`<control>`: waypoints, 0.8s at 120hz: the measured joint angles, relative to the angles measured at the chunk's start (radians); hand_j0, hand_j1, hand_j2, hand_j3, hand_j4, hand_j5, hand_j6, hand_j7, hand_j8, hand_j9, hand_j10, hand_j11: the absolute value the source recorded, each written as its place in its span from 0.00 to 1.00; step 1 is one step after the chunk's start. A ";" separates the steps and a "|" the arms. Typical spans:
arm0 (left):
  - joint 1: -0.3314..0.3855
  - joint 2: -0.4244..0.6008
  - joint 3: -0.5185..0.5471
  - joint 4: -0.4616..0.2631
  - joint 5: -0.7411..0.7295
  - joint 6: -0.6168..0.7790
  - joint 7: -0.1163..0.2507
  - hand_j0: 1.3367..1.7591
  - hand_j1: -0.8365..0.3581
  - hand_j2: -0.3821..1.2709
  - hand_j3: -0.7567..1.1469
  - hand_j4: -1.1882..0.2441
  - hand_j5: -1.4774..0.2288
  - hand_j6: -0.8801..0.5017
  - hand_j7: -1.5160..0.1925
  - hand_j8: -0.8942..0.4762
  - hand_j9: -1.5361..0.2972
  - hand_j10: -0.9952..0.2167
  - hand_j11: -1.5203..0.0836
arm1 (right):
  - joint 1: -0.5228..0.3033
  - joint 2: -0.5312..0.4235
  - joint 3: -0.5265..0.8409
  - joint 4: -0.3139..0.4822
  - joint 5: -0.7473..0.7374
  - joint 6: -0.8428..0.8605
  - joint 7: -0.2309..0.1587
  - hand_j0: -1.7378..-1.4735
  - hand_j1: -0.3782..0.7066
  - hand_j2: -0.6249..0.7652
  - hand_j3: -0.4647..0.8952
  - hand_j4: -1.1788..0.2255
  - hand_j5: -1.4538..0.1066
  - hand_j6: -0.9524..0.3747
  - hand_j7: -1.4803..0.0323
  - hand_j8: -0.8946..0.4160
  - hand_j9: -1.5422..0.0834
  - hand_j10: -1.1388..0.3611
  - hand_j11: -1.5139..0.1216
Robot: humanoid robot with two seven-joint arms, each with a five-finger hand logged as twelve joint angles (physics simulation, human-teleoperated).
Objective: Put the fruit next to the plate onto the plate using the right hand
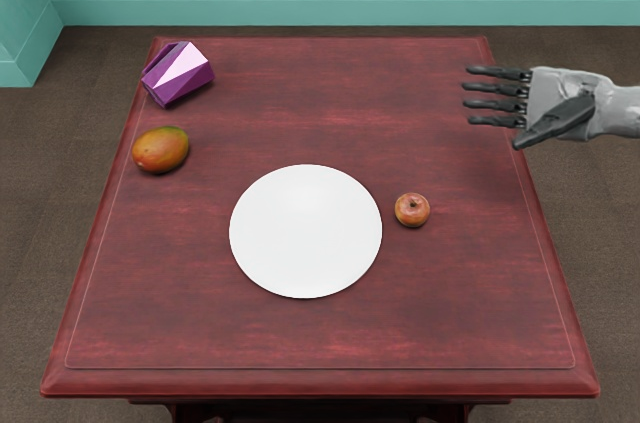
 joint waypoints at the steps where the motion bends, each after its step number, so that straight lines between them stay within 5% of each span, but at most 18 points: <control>1: 0.000 0.000 0.000 0.000 0.000 0.000 0.000 0.76 0.75 0.26 0.40 0.66 0.68 0.46 0.70 0.47 0.66 0.62 0.75 | 0.000 -0.001 0.000 0.001 0.000 0.000 0.000 0.30 0.06 0.45 0.34 0.82 0.90 0.70 0.95 0.66 0.92 0.74 0.90; 24: 0.000 0.000 0.000 0.000 0.000 0.000 0.000 0.76 0.75 0.26 0.40 0.66 0.68 0.46 0.70 0.47 0.66 0.62 0.75 | -0.006 -0.014 0.001 0.022 -0.009 0.000 0.012 0.30 0.06 0.45 0.34 0.82 0.90 0.70 0.95 0.66 0.92 0.74 0.90; 63: 0.000 0.000 0.000 0.000 0.000 0.000 0.000 0.76 0.75 0.26 0.40 0.66 0.68 0.46 0.70 0.47 0.66 0.62 0.75 | -0.039 -0.003 0.111 0.085 -0.361 0.000 0.076 0.30 0.07 0.44 0.34 0.81 0.90 0.69 0.95 0.66 0.92 0.73 0.90; 96: 0.000 0.000 0.000 0.000 0.000 0.000 0.000 0.76 0.75 0.26 0.40 0.66 0.68 0.46 0.70 0.47 0.66 0.62 0.75 | -0.080 -0.028 0.187 0.358 -0.790 0.000 0.137 0.30 0.07 0.44 0.34 0.81 0.90 0.68 0.94 0.65 0.91 0.73 0.89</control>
